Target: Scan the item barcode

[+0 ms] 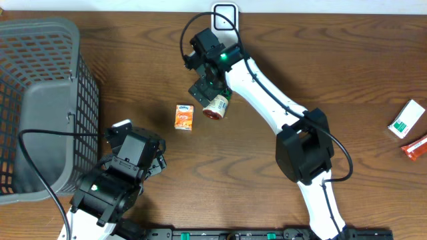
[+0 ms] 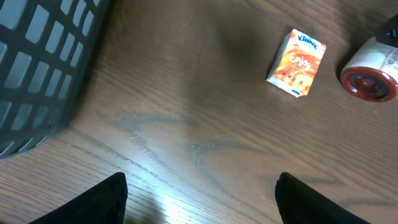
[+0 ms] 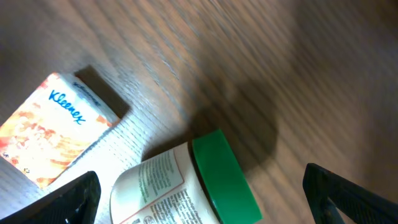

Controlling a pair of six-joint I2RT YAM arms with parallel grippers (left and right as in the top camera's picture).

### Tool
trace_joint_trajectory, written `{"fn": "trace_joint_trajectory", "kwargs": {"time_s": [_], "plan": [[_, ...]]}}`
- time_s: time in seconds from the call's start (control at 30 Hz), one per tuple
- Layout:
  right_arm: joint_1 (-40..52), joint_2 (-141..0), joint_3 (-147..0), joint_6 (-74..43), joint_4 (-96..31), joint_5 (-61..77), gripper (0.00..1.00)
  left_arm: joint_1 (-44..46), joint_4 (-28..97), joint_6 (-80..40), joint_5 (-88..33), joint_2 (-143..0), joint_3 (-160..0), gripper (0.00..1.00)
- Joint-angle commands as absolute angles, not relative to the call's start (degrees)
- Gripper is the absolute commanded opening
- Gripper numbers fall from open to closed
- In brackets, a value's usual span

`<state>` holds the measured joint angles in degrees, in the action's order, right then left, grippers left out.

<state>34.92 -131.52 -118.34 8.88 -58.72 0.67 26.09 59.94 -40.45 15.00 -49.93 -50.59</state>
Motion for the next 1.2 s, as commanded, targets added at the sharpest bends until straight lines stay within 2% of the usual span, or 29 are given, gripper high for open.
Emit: {"fn": "trace_joint_trajectory", "kwargs": {"time_s": [0.0, 0.23, 0.3, 0.63, 0.8, 1.03, 1.17], "plan": [[33.28, -131.59, -119.02, -4.99, -59.05, 0.91, 0.99, 26.17, 60.18, -40.12, 16.12, -50.15, -50.52, 0.77], [33.47, -131.59, -119.04, -36.82, -62.00, -2.98, 0.99, 26.17, 60.18, -40.10, 16.12, -50.15, -50.52, 0.77], [33.98, -131.59, -119.04, -42.26, -62.54, -2.94, 0.99, 26.17, 60.20, -40.10, 16.12, -50.15, -50.52, 0.77], [38.37, -131.57, -119.04, -47.53, -63.02, -4.71, 0.99, 26.17, 60.18, -40.10, 16.12, -50.15, -50.52, 0.77], [38.33, -131.59, -119.02, -48.34, -64.20, -2.72, 0.99, 26.17, 60.18, -40.10, 16.12, -50.15, -50.52, 0.77], [35.66, -131.59, -119.02, -58.57, -69.10, -2.20, 0.99, 26.17, 60.18, -40.10, 16.12, -50.15, -50.52, 0.77], [34.09, -131.59, -119.02, -59.09, -70.06, 1.06, 0.99, 26.17, 60.18, -40.10, 16.12, -50.15, -50.52, 0.77]]}}
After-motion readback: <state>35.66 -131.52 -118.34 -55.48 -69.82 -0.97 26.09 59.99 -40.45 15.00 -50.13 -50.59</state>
